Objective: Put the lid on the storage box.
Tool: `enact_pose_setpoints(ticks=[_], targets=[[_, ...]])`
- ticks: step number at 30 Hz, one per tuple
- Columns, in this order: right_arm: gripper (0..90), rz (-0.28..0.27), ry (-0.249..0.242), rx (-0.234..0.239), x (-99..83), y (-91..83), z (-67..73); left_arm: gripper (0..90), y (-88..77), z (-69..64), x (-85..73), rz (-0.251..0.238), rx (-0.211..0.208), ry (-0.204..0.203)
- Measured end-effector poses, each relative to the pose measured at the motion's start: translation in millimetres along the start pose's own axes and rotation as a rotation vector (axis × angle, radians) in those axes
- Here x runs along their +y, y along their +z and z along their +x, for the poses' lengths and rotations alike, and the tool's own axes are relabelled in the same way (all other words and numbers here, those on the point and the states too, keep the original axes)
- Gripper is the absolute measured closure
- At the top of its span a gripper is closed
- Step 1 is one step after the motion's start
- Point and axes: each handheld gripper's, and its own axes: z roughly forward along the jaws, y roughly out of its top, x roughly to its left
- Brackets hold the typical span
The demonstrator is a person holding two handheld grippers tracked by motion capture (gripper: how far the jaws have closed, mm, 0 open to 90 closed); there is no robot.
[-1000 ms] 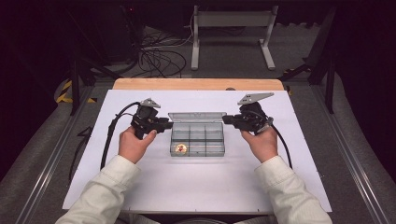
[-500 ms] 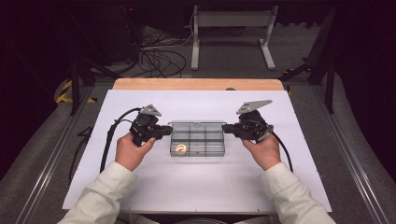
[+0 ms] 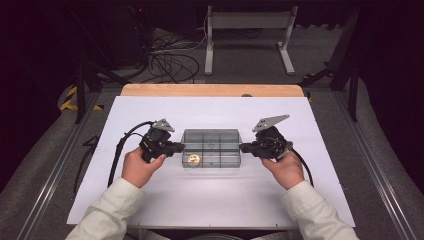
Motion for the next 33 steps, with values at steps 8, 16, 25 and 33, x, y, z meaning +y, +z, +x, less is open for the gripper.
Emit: enact_pose_setpoints(ticks=[8,16,25,33], targets=[[89.0,0.037,-0.008,-0.009,-6.9,2.0,2.5,86.0,6.2,-2.4,-5.6,0.043,-0.006,0.014],[88.9,0.071,-0.013,-0.008,-15.3,8.8,6.6,85.9,13.1,-6.9,-10.5,0.100,-0.007,0.030],[88.9,0.080,0.006,0.025,-25.6,11.6,8.8,85.9,15.3,-15.7,-18.0,0.132,-0.062,0.029],[88.4,0.080,0.017,0.043,-33.1,11.5,11.7,85.9,13.2,-22.7,-18.9,0.139,-0.062,0.046]])
